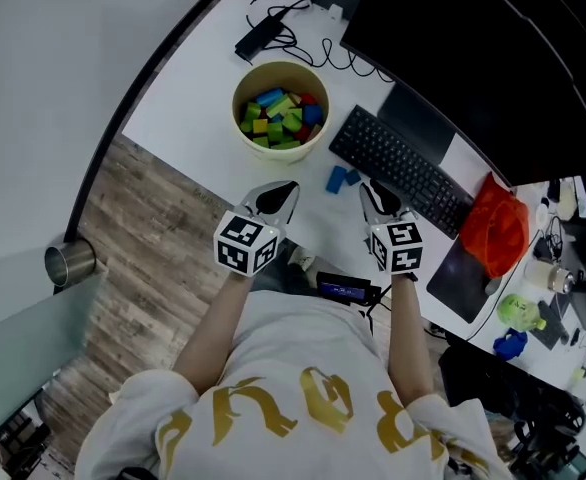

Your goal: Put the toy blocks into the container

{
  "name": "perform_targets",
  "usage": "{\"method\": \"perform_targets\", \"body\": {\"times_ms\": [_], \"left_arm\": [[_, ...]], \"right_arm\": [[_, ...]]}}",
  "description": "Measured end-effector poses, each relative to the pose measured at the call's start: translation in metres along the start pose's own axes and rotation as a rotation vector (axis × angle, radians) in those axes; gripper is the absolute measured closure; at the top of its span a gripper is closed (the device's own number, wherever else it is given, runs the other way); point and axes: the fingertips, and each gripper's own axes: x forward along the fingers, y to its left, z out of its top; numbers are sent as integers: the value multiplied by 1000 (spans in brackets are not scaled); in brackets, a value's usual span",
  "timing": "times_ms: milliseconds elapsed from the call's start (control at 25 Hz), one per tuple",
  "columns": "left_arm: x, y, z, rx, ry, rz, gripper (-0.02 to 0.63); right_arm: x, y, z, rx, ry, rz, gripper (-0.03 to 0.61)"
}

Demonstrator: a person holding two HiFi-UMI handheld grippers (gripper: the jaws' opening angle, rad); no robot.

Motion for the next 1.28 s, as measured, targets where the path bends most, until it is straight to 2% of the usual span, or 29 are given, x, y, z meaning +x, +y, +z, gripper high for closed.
{"method": "perform_targets", "body": {"times_ms": [440,880,1280], "left_arm": [[14,14,-14,-13,58,-14,607],[26,23,-22,-38,96,-47,607],[35,27,-28,-56,118,-71,607]], "right_arm": [[25,1,-19,-8,89,22,456],[45,-4,-40,39,160,30,433],[53,-1,-37,41,162,38,410]]}}
